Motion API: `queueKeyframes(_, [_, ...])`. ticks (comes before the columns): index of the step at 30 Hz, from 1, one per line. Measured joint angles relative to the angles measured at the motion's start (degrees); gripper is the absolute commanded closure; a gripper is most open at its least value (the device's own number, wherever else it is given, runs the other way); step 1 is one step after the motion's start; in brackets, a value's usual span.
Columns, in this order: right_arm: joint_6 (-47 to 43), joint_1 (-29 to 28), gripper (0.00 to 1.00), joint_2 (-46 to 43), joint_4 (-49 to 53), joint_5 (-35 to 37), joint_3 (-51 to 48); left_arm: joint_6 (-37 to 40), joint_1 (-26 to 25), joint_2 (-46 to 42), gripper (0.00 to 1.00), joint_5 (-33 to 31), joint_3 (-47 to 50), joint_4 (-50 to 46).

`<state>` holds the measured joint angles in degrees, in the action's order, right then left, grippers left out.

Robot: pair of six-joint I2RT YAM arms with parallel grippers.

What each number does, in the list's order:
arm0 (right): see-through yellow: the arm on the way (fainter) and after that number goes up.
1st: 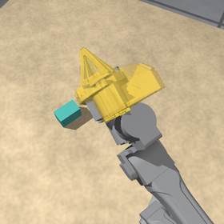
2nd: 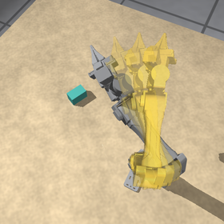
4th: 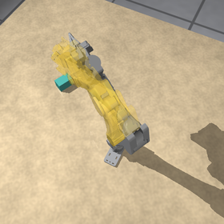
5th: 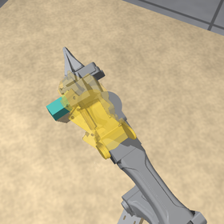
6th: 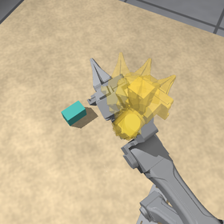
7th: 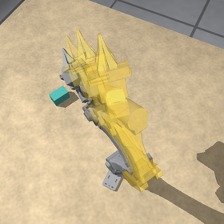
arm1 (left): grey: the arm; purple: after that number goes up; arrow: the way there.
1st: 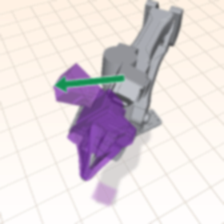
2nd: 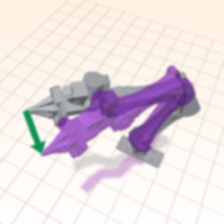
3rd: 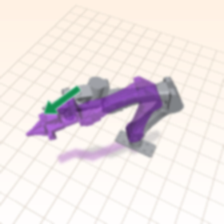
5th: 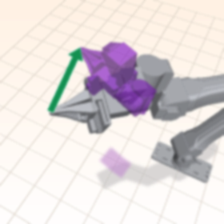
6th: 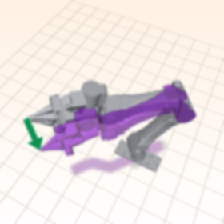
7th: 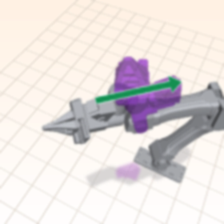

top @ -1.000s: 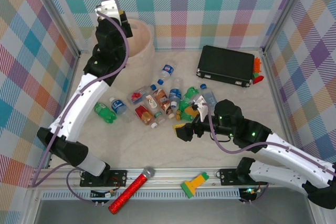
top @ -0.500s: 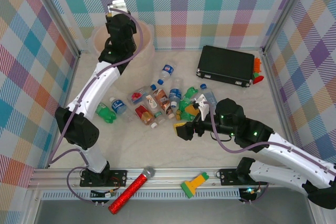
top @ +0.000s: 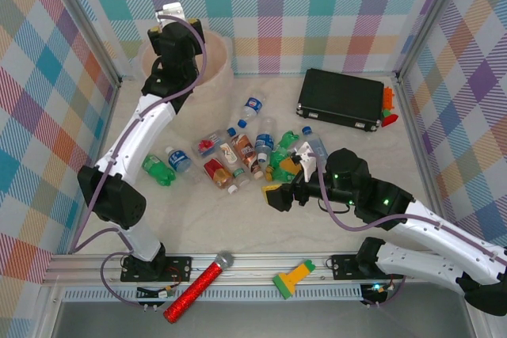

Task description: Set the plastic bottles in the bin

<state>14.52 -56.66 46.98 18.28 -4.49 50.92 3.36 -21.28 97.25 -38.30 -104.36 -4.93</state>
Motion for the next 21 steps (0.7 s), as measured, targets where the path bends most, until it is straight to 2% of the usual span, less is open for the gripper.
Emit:
queueKeyframes(2, [-0.02,0.0,0.01,-0.33,0.0,0.42,0.0,-1.14,0.0,-1.2,0.13,0.39,0.35,-1.53])
queueKeyframes(6, [-0.09,0.0,0.01,-1.09,0.0,1.27,0.0,-4.68,0.0,-5.03,0.0,2.16,2.34,-5.55])
queueKeyframes(13, [-0.44,0.0,0.01,-1.84,-0.24,3.67,0.0,-13.03,0.0,-15.08,0.0,4.46,10.58,-13.9])
queueKeyframes(21, [-0.5,0.0,0.01,-2.69,-2.12,8.35,-0.39,-23.39,0.79,-27.89,0.0,4.63,26.1,-24.72])
